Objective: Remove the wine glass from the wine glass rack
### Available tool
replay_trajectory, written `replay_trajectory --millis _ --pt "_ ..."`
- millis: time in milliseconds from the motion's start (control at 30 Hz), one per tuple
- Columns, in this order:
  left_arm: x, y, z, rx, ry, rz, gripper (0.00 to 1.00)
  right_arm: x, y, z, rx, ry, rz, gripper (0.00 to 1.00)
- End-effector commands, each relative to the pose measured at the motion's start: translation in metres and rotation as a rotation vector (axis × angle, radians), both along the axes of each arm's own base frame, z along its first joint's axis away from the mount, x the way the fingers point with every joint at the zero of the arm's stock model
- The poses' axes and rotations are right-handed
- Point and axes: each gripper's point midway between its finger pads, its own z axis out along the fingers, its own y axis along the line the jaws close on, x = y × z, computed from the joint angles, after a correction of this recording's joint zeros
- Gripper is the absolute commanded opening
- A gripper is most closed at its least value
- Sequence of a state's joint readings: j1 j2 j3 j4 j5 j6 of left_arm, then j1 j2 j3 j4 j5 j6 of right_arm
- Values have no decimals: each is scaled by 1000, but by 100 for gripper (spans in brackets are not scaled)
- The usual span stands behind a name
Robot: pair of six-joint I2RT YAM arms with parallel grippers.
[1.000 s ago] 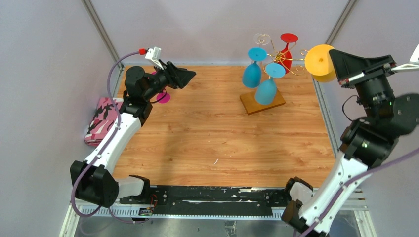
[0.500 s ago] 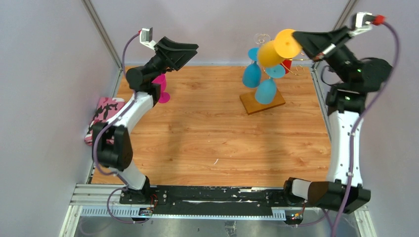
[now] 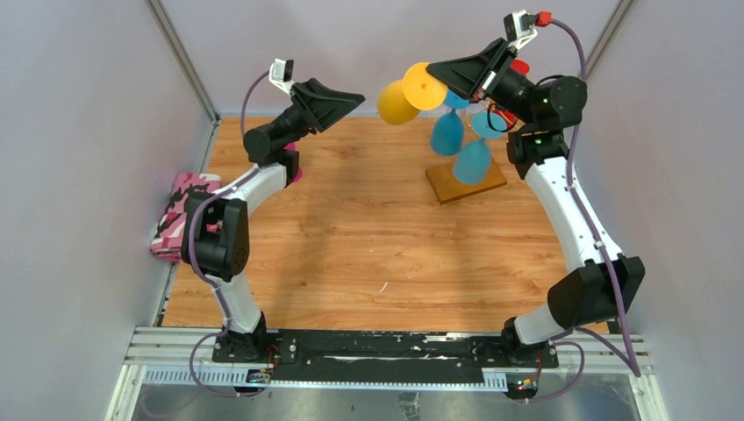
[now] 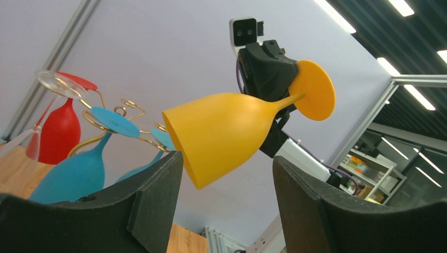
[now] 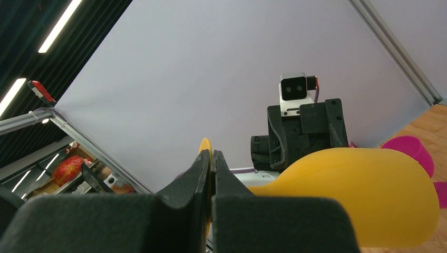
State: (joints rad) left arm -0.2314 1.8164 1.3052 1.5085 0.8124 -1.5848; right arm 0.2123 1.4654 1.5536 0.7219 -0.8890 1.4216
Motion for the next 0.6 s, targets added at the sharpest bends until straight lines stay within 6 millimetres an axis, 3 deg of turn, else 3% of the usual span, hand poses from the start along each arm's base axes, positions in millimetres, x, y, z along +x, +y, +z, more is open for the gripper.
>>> replay_trajectory --millis 0,200,433,567 --pt "-20 1 -2 11 -68 -14 68 -14 8 26 51 -128 15 0" --pt "-20 1 -10 19 -51 -10 68 -14 24 29 69 -126 57 0" --pt "-25 -1 -2 4 -61 -15 68 -6 41 17 81 -93 86 0" --pt "-35 1 6 -11 -68 -14 67 -5 41 13 150 -79 123 0"
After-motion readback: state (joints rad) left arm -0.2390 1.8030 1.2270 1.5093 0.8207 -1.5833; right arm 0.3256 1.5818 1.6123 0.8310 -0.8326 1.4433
